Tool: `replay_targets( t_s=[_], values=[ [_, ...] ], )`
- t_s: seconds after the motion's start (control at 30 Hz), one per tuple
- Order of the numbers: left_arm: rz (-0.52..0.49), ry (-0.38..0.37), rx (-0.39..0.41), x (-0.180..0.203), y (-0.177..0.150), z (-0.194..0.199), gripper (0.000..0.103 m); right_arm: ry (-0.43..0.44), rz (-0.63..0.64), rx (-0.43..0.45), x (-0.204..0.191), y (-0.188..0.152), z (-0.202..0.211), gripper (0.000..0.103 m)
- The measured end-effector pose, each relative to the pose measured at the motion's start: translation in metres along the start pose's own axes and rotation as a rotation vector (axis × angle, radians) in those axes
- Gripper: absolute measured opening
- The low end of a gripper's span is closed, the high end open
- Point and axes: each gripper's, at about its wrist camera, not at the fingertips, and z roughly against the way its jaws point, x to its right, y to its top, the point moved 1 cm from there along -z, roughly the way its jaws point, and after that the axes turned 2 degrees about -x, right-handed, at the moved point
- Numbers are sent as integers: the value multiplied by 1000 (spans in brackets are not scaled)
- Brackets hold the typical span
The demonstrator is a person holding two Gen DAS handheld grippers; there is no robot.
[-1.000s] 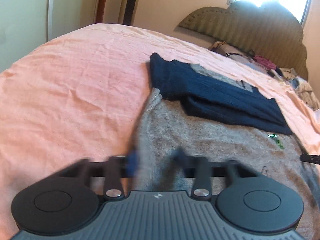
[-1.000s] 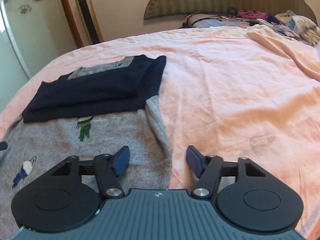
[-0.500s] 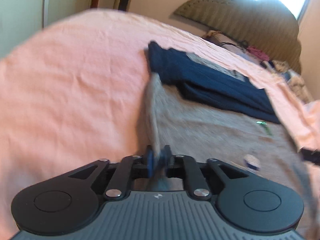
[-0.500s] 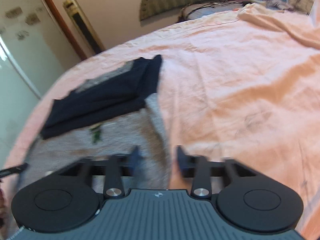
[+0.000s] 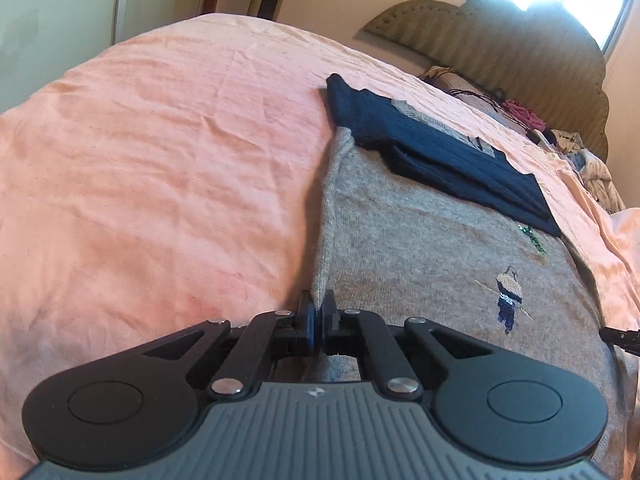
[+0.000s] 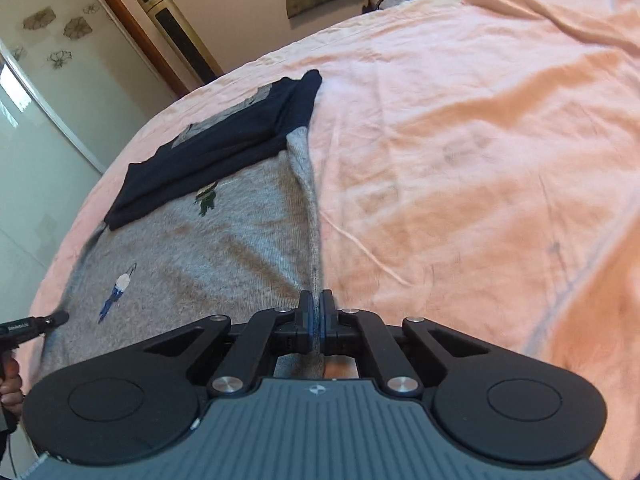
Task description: Fold small clothes
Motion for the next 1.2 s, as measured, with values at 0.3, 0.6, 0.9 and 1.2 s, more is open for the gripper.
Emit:
replay_targets(
  t_s=[0.3,0.6,0.9,1.2],
  values=[
    [217,-263,-83,-5,-43,31,54,170,-72,-80,-3,-30,35,69],
    [88,-83,-74,-21,-29,35,3,93,-53,-77,6,-35,47,10],
    [287,-386,-178,-26,-82,59,57,275,-209,-107,21,-62,73,77],
    [364,-384,-227,-25,-99,51,7,332,-226,-291,-4,-98,61,12]
  ],
)
